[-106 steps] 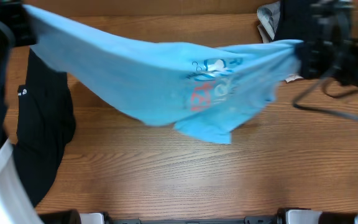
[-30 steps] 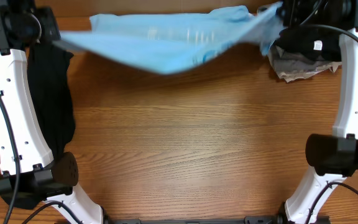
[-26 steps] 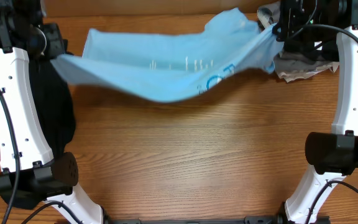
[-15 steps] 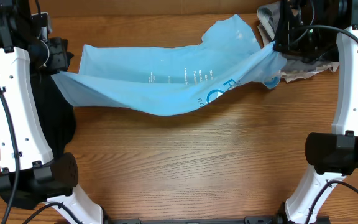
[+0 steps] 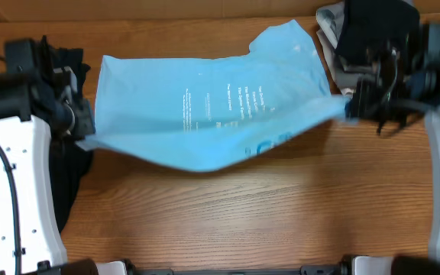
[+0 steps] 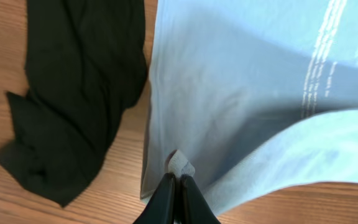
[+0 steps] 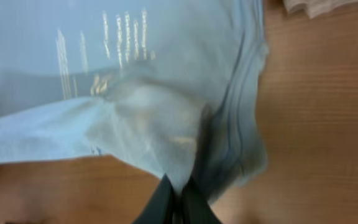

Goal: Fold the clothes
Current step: 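Lower the spread shirt flat onto the table with both grippers, then move both grippers to the shirt's bottom hem corners, then pinch the bottom hem corners with the left and right grippers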

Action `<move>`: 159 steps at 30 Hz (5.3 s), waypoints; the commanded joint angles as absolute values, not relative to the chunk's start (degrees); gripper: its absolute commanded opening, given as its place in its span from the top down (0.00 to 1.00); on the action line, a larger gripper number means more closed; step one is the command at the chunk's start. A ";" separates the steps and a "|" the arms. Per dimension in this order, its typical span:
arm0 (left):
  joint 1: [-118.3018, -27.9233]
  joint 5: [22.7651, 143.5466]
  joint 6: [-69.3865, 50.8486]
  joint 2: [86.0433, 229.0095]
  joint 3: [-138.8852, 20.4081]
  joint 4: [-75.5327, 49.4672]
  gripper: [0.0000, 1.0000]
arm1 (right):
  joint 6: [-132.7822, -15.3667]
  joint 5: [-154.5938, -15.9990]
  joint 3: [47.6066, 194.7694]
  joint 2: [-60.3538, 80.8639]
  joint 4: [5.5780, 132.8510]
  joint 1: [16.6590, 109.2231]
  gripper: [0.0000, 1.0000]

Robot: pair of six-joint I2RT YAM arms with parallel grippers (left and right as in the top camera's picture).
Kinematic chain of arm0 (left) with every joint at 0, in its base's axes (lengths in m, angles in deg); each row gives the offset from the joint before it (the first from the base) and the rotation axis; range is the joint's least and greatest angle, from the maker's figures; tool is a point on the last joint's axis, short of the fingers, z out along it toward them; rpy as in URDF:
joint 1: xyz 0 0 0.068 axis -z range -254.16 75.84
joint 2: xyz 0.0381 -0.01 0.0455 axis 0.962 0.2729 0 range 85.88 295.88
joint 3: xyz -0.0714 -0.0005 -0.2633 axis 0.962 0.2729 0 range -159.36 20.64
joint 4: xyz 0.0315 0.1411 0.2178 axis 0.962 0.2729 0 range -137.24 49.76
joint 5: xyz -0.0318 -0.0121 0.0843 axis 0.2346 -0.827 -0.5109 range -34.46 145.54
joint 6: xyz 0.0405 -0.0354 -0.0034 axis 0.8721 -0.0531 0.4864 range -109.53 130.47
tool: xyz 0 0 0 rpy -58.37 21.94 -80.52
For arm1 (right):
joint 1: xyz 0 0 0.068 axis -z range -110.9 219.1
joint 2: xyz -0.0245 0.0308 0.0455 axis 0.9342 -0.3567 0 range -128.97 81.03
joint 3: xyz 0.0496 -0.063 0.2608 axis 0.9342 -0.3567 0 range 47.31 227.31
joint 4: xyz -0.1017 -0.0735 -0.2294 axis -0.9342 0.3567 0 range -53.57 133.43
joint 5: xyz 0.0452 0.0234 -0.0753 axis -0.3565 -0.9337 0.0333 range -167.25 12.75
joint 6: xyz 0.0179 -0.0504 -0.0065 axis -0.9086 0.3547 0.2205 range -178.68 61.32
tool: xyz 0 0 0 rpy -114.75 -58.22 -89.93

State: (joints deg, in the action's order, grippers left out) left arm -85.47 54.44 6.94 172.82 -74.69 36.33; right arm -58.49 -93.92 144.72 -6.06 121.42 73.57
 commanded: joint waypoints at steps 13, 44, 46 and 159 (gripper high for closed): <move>-85.78 55.11 1.63 165.91 -44.29 20.20 0.92 | -74.07 -89.92 105.61 5.48 110.93 73.73 0.87; -85.71 66.37 9.63 171.96 -44.29 -1.94 0.17 | -65.00 -91.34 105.94 -4.33 80.88 73.55 0.30; -85.71 66.17 9.54 172.84 -44.29 0.57 0.21 | -65.00 -91.47 105.94 -4.33 81.27 73.55 0.30; -85.80 62.44 3.33 170.11 -61.05 27.59 0.32 | -72.44 -87.97 120.91 13.11 116.72 73.33 0.96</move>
